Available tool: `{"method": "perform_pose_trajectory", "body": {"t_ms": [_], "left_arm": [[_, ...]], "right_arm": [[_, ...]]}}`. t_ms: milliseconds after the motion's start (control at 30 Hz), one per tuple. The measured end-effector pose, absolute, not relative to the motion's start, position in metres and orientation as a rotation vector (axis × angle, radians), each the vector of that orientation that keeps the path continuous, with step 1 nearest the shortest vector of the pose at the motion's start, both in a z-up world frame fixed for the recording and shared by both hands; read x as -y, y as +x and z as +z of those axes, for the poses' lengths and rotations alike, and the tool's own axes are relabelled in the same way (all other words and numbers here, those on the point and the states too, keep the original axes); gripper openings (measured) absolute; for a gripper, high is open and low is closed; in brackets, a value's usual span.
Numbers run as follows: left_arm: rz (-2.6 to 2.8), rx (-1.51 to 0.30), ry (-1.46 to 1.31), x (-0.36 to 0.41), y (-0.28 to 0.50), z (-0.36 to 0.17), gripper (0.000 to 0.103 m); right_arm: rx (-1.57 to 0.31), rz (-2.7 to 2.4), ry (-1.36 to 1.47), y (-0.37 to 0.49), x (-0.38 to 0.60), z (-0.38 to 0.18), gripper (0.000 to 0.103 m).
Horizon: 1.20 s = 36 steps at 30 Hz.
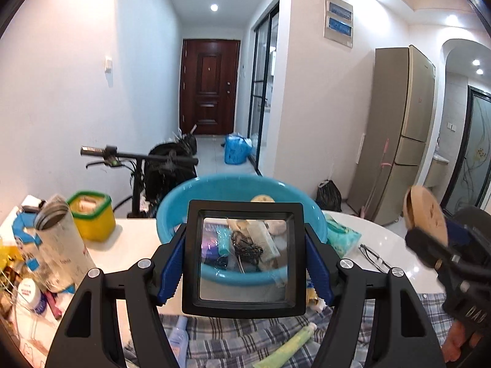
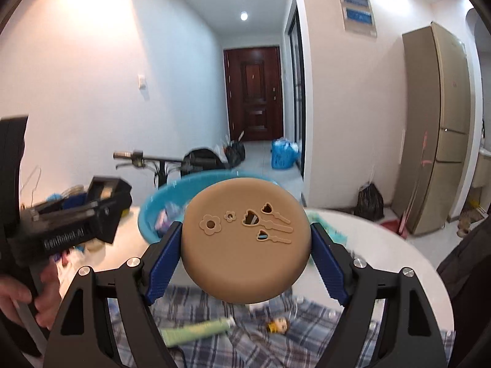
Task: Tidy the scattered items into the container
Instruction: 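Lift the frame and disc up over the turquoise basin with both grippers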
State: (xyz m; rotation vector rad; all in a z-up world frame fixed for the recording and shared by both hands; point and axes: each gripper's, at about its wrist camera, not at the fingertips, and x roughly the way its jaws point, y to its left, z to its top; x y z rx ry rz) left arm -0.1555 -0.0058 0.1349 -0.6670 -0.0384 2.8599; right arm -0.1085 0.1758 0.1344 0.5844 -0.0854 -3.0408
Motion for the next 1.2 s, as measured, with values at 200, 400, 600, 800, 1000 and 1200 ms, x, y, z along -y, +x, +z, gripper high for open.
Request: {"method": "perform_pose_trajectory", "body": {"t_ms": [200, 400, 600, 800, 1000, 1200], "left_arm": [[2.893, 0.029, -0.599, 0.002, -0.158, 0.156, 0.072], [2.929, 0.059, -0.522, 0.001, -0.167, 0.169, 0.072], [2.920, 0.088, -0.515, -0.004, -0.192, 0.171, 0.072], [2.948, 0.084, -0.461, 0.001, -0.202, 0.172, 0.072], [2.952, 0.094, -0.481, 0.003, -0.215, 0.164, 0.072], [2.957, 0.102, -0.478, 0.003, -0.218, 0.158, 0.072]], "right_arm": [[0.138, -3.058, 0.436, -0.122, -0.171, 0.171, 0.080], [0.122, -3.102, 0.322, -0.142, -0.163, 0.191, 0.080], [0.175, -3.115, 0.294, -0.166, -0.167, 0.196, 0.080], [0.174, -3.138, 0.292, -0.185, -0.174, 0.188, 0.080], [0.257, -3.133, 0.359, -0.201, -0.186, 0.167, 0.080], [0.224, -3.125, 0.377, -0.206, -0.185, 0.161, 0.080]]}}
